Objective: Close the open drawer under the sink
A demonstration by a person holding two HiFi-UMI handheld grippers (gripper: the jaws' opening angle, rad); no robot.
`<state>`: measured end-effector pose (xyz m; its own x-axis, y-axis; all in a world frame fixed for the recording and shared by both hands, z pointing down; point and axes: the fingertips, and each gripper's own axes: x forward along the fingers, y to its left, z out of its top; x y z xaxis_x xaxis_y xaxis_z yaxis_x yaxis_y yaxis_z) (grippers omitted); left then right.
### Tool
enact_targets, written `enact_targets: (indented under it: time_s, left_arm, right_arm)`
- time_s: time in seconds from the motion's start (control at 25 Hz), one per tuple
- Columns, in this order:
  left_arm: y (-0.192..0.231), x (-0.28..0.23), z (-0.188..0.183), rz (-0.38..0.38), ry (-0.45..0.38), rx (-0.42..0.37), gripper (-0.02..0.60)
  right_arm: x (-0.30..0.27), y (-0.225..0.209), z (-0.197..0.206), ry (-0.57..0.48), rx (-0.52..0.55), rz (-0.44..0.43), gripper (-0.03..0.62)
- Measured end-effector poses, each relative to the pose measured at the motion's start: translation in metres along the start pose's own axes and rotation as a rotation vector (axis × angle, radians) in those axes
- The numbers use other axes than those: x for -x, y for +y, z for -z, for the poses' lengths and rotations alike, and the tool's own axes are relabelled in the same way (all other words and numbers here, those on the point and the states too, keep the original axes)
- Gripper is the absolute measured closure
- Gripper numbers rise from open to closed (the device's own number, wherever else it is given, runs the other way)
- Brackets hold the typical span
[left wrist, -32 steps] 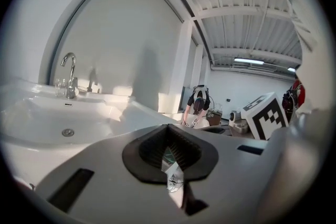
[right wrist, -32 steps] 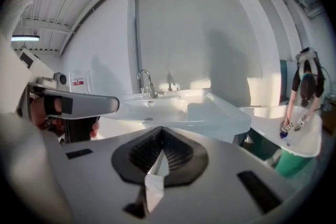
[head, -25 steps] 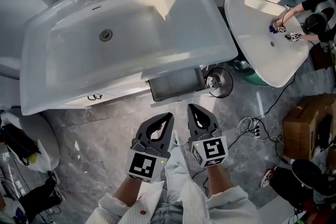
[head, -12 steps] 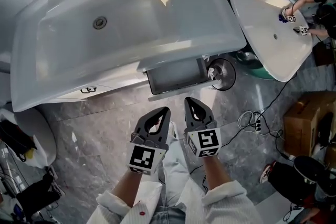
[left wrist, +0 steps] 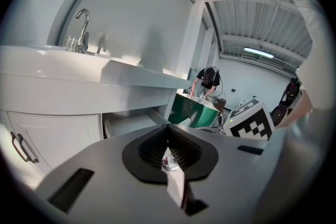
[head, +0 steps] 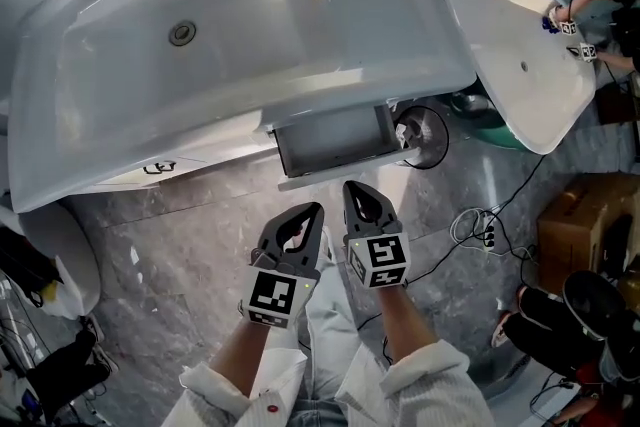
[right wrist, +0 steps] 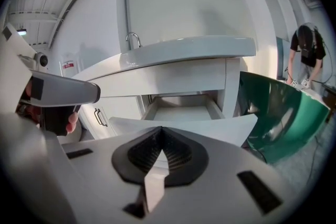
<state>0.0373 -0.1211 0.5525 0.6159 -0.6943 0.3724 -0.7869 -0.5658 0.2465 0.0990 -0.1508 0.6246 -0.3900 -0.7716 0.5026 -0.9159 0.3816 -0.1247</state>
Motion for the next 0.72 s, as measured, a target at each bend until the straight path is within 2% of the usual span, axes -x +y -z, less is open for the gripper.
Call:
enact_targets:
  time_s: [0.24, 0.72]
  left_arm:
    - [0.0, -0.003, 0.009, 0.002, 0.007, 0.008, 0.566]
    - [0.012, -0.005, 0.014, -0.022, 0.013, 0.024, 0.566]
  right_arm:
    - [-0.014, -0.006, 0.014, 0.034, -0.024, 0.004, 0.585]
    - [-0.02, -0.01, 0.013, 0.0, -0.075, 0.015, 0.585]
